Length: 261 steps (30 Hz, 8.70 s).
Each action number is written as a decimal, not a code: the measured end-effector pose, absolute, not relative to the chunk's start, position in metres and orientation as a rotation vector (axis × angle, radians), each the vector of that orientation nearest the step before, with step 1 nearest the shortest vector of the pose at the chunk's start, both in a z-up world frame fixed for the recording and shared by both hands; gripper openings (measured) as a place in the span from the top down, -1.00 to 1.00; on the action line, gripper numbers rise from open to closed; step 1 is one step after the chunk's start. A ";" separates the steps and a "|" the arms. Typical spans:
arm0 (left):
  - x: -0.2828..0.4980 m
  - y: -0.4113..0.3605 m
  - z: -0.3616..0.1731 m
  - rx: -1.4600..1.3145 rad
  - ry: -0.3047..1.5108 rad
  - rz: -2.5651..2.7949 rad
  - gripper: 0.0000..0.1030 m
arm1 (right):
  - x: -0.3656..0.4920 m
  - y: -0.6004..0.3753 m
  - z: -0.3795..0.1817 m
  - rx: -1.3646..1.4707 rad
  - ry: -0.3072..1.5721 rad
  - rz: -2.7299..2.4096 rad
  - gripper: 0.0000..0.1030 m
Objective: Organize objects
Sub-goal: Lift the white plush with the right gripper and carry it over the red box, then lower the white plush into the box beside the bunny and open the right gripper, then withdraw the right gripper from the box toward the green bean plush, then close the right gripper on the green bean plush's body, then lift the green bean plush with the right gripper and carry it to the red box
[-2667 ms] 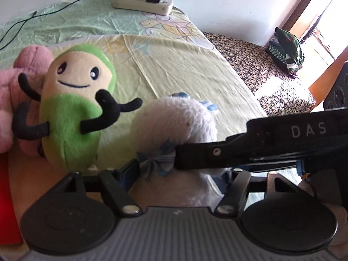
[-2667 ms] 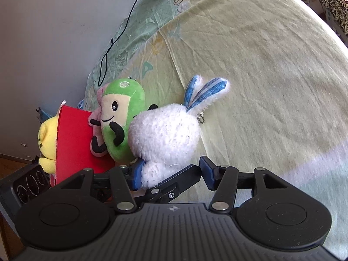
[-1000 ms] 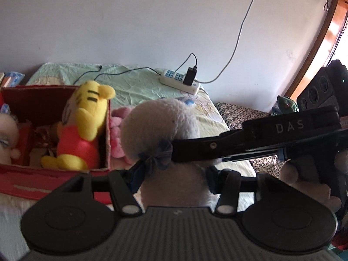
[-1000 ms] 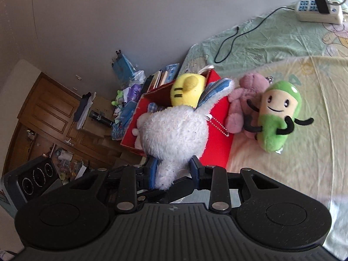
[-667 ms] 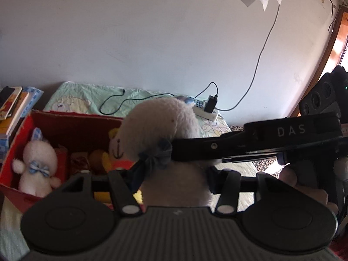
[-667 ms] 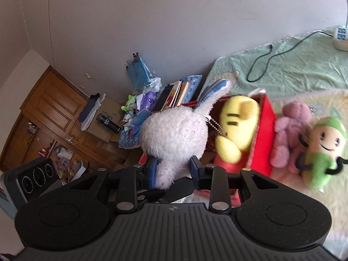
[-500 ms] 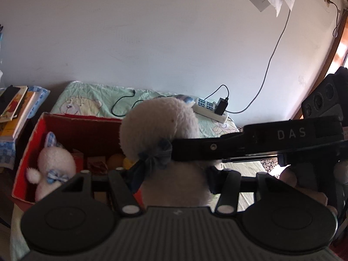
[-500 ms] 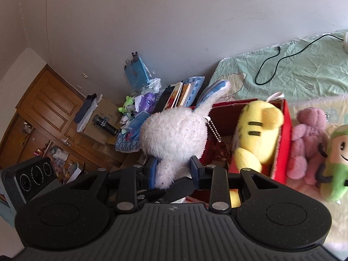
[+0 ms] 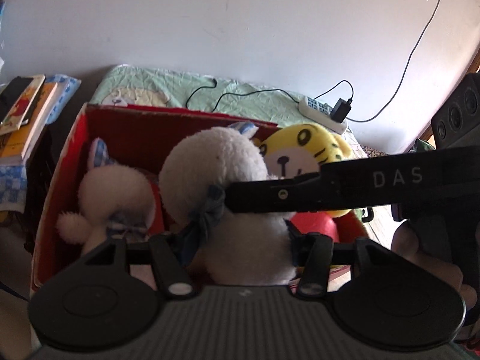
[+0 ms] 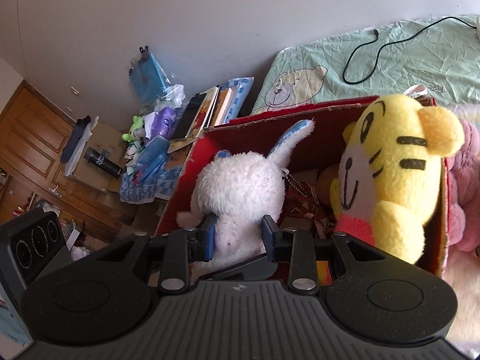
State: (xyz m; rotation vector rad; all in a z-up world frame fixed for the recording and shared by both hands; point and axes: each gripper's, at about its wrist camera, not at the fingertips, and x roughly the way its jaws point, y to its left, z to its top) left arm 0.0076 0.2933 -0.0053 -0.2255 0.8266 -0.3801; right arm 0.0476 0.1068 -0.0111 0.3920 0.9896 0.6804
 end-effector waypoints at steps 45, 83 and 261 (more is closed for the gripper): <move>0.017 0.300 -0.033 -0.130 0.952 -0.271 -0.27 | 0.039 0.124 -0.042 0.385 0.996 0.553 0.18; -0.074 0.211 -0.010 -0.115 0.936 0.004 -0.76 | -0.037 0.050 -0.016 0.266 0.959 0.762 0.17; -0.051 0.003 -0.088 0.064 1.128 -0.434 -0.48 | -0.020 -0.143 -0.079 0.526 1.114 0.624 -0.15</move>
